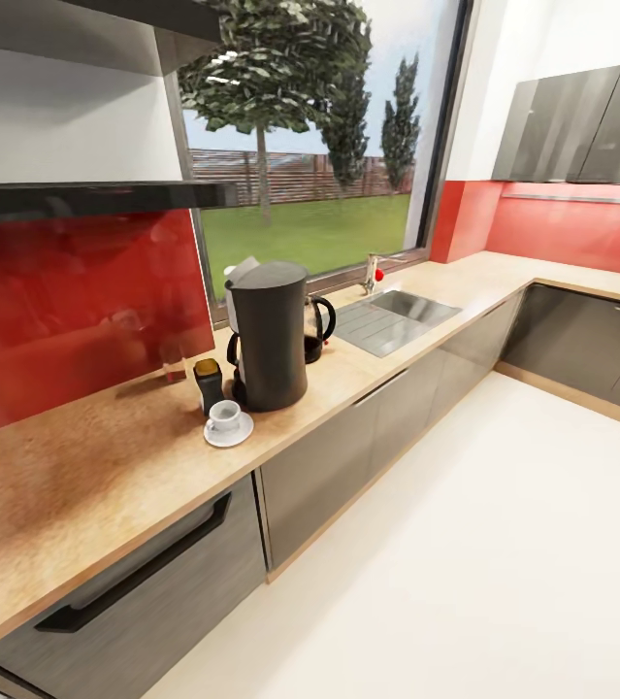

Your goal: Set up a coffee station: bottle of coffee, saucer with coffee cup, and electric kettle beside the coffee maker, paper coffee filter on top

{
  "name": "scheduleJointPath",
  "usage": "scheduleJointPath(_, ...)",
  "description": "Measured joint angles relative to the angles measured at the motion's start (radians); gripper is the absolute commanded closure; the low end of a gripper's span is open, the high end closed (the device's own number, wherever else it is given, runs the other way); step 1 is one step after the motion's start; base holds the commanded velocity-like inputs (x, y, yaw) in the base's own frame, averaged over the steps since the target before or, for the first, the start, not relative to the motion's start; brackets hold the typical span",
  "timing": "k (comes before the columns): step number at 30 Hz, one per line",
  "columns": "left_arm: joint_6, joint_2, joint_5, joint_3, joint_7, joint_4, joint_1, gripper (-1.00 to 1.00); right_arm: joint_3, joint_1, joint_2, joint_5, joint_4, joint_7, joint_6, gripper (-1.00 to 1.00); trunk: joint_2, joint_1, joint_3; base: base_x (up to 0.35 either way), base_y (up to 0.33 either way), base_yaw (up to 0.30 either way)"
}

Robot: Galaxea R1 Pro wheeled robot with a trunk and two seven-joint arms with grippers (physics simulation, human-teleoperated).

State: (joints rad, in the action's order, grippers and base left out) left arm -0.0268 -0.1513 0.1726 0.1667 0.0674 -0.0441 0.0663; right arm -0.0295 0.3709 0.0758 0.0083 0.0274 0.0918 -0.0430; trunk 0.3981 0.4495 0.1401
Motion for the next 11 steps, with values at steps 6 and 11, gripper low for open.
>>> scheduleJointPath(6, 0.000, 0.007, 0.000, 0.002, 0.000, 0.000, 0.000, -1.00, 0.000, 0.000, 0.000, 0.000, 0.001, 0.000, 0.000, -1.00, 0.000, 0.000, 0.000, 0.000, 0.000, 0.000)
scheduleJointPath(11, 0.000, 0.015, -0.002, 0.003, -0.001, 0.000, 0.000, -1.00, 0.000, 0.000, 0.000, 0.000, 0.000, -0.001, 0.000, -1.00, 0.000, 0.000, 0.000, 0.000, 0.000, 0.000)
